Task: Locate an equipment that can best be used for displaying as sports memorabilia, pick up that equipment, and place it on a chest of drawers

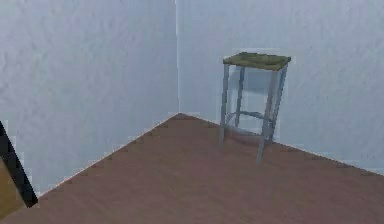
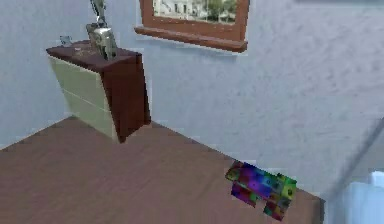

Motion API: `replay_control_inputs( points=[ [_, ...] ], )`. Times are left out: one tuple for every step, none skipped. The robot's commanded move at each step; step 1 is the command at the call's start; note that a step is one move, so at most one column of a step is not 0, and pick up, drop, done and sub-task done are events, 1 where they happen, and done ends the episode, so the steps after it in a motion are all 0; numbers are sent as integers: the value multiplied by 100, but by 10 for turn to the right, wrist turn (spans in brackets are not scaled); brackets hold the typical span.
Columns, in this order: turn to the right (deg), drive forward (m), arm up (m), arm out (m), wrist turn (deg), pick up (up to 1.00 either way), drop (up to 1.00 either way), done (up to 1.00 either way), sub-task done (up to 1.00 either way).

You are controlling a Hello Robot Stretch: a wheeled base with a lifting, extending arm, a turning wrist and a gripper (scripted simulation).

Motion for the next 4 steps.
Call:
replay_control_inputs(
  points=[
    [450,0,0,0,0,0,0,0,0],
    [360,0,0,0,0,0,0,0,0],
    [0,0,50,0,0,0,0,0,0],
    [0,0,20,0,0,0,0,0,0]
  ],
)
